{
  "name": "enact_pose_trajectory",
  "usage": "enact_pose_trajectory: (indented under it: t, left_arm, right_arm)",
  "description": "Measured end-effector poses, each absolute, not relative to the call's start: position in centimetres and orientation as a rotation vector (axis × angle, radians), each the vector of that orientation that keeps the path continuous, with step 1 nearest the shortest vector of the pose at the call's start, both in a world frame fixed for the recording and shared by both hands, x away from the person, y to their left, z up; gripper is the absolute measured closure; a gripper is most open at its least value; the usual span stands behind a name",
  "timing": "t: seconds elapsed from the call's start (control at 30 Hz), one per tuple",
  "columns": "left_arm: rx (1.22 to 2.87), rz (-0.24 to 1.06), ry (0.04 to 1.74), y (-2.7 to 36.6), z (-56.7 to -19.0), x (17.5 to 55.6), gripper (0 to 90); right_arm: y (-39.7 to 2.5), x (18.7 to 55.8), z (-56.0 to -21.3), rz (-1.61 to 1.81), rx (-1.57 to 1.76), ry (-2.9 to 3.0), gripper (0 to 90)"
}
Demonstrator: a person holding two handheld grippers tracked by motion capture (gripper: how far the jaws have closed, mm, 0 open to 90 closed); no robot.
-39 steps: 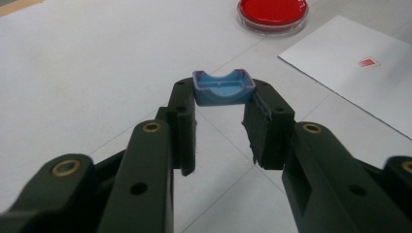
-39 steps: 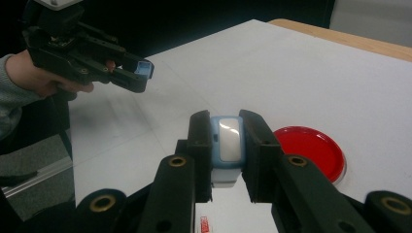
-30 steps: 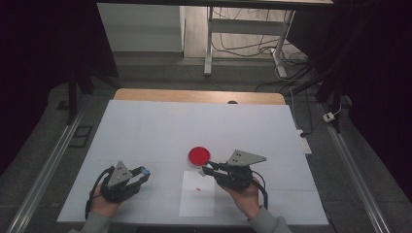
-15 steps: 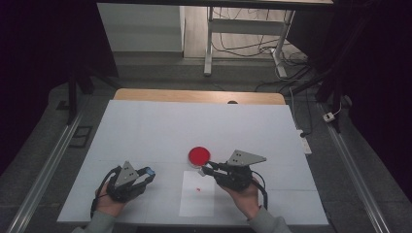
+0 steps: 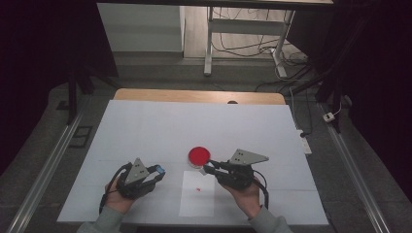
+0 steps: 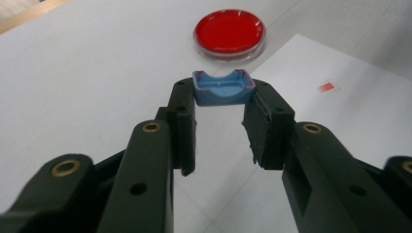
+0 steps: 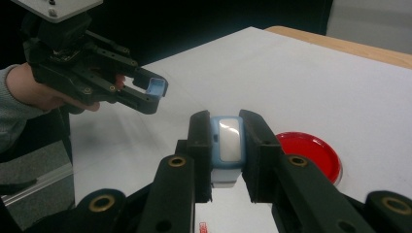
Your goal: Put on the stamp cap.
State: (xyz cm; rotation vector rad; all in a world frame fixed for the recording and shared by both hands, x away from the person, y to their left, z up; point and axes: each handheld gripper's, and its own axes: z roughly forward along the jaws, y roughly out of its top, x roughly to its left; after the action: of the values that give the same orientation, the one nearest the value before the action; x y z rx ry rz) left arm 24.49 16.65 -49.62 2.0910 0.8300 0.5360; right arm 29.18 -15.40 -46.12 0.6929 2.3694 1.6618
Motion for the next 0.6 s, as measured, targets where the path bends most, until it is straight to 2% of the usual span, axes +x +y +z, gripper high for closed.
enact_pose_trajectory:
  t: [0.6]
  left_arm:
    - [2.101, 0.509, 0.772, 13.1, -49.0, 26.5, 65.9]
  right_arm:
    - [-15.5, 29.2, -46.2, 1.662, 0.699, 2.365, 75.1]
